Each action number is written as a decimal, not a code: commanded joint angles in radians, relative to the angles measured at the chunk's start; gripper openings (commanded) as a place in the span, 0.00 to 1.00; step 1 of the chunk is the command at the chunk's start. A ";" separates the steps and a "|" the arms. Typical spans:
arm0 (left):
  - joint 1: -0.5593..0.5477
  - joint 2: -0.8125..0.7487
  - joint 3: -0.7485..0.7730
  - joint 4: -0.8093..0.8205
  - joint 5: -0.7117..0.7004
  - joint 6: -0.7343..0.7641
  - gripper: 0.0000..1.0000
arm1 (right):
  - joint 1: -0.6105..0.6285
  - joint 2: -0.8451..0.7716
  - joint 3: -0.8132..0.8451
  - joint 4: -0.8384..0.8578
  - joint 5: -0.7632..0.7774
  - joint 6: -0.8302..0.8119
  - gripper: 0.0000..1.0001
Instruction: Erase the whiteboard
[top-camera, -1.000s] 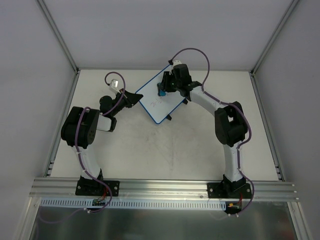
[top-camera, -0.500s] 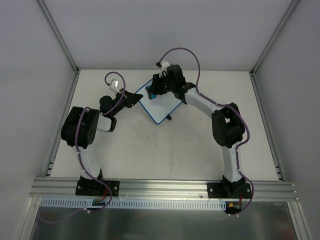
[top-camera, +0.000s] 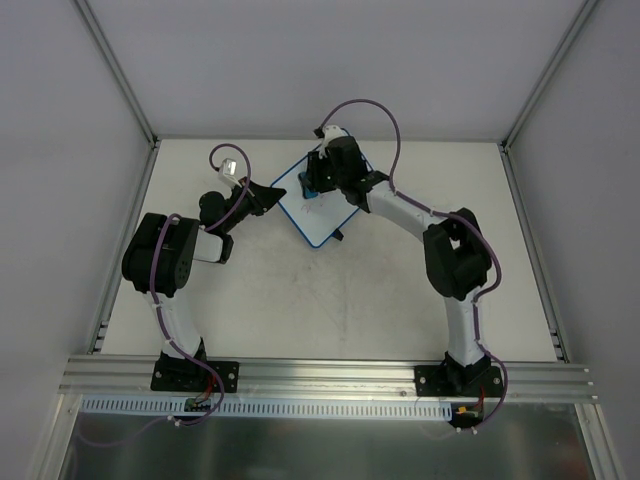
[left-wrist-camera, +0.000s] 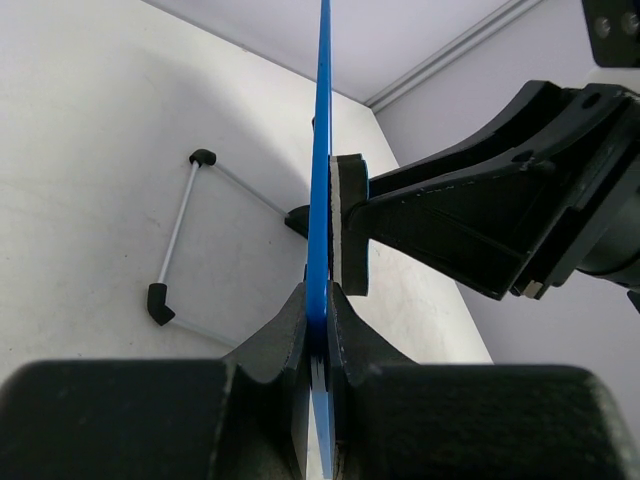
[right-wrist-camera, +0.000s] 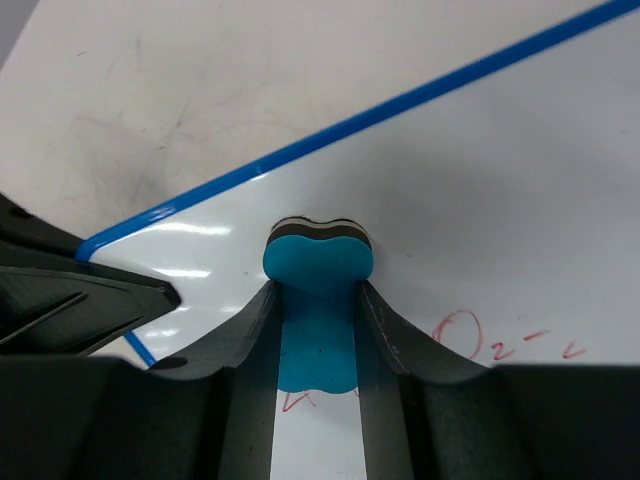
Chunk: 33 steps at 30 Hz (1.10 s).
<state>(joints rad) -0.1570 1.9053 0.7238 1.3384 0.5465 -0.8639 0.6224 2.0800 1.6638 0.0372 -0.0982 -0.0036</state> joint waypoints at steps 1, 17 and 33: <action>-0.027 0.000 -0.003 0.266 0.122 0.077 0.00 | -0.024 -0.011 -0.052 -0.060 0.184 0.042 0.00; -0.026 -0.003 -0.009 0.271 0.124 0.077 0.00 | -0.191 0.015 -0.167 -0.094 0.144 0.280 0.00; -0.027 0.006 -0.008 0.271 0.127 0.072 0.00 | -0.167 0.002 -0.142 -0.097 0.146 0.248 0.00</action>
<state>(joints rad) -0.1570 1.9053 0.7238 1.3399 0.5510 -0.8639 0.4126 2.0609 1.5002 0.0013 0.0544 0.2977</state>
